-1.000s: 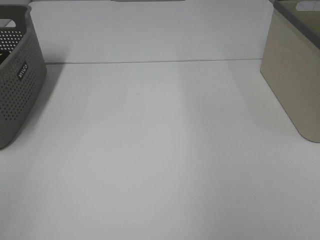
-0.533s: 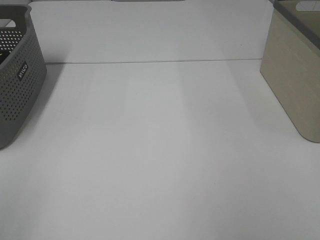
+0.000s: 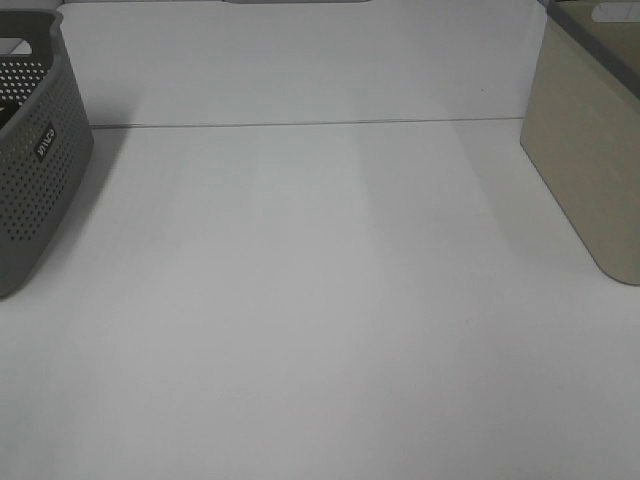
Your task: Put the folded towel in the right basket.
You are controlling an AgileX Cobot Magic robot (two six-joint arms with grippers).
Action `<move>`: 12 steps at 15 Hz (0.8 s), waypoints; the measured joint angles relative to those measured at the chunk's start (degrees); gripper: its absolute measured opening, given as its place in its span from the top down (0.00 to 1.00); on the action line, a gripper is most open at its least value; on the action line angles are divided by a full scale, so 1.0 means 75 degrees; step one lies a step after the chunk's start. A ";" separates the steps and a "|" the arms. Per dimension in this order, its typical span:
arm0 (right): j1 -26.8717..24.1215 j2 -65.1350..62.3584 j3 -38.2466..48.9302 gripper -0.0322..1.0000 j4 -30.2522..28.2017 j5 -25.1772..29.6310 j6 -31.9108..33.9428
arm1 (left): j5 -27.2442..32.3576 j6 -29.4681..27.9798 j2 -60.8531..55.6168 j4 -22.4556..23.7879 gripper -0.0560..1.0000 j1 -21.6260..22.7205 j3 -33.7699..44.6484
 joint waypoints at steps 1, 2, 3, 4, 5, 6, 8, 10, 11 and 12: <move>0.0000 -0.0619 0.0023 0.34 -0.0031 -0.0176 -0.0031 | 0.0000 0.0000 0.0000 0.0000 0.03 0.0000 0.0000; 0.0000 -0.1513 0.0122 0.34 -0.0084 -0.0390 -0.0244 | 0.0000 0.0000 0.0000 0.0000 0.03 0.0000 0.0000; 0.0000 -0.1864 0.0153 0.34 -0.0084 -0.0397 -0.0290 | 0.0000 0.0000 0.0000 0.0000 0.03 0.0000 0.0000; 0.0000 -0.2086 0.0168 0.34 -0.0084 -0.0405 -0.0328 | 0.0000 0.0000 0.0000 0.0000 0.03 0.0000 0.0000; 0.0000 -0.2185 0.0214 0.34 -0.0084 -0.0397 -0.0351 | 0.0000 0.0000 0.0000 0.0000 0.03 0.0000 0.0000; 0.0000 -0.2193 0.0214 0.34 -0.0069 -0.0374 -0.0351 | 0.0000 0.0000 0.0000 0.0000 0.03 0.0000 0.0000; 0.0000 -0.2193 0.0214 0.34 -0.0061 -0.0374 -0.0351 | 0.0000 0.0000 0.0000 0.0000 0.03 0.0000 0.0000; 0.0000 -0.2193 0.0214 0.34 -0.0061 -0.0374 -0.0351 | 0.0000 0.0000 0.0000 0.0000 0.03 0.0000 0.0000; 0.0000 -0.2193 0.0214 0.34 -0.0061 -0.0374 -0.0351 | 0.0000 0.0000 0.0000 0.0000 0.03 0.0000 0.0000; 0.0000 -0.2193 0.0214 0.34 -0.0061 -0.0374 -0.0351 | 0.0000 0.0000 0.0000 0.0000 0.03 0.0000 0.0000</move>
